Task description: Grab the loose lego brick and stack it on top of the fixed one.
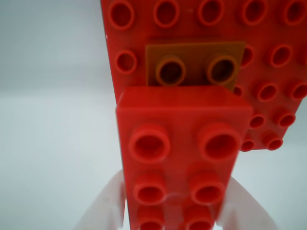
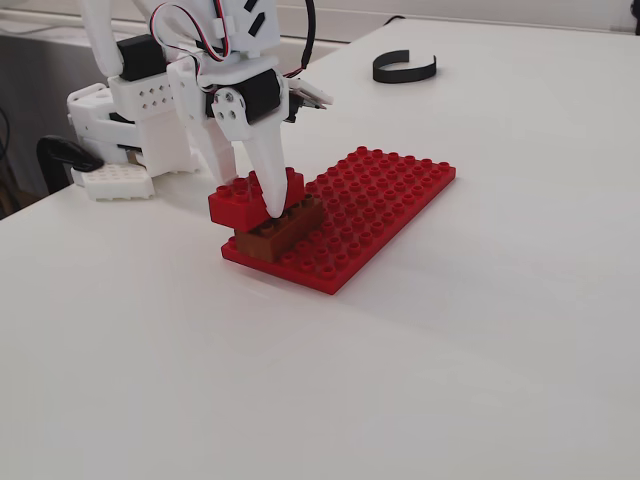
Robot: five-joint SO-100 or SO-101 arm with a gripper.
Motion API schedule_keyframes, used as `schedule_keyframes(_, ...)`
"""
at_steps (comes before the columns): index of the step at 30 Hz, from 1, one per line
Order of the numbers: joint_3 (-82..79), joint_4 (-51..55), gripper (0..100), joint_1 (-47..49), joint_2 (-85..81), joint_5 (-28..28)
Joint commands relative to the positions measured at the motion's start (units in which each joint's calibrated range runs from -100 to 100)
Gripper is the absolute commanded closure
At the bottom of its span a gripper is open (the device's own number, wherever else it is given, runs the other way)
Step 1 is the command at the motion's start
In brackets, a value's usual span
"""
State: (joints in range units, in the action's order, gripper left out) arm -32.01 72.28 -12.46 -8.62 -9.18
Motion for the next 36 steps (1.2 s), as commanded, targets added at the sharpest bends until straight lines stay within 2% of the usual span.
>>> schedule_keyframes(1,5.0,1.4,94,0.1,1.3,-0.2)
schedule_keyframes(13,5.6,1.9,94,1.1,1.8,-0.1)
schedule_keyframes(23,4.9,1.9,94,6.0,1.9,1.3)
schedule_keyframes(36,-0.7,-2.2,94,4.7,1.9,1.1)
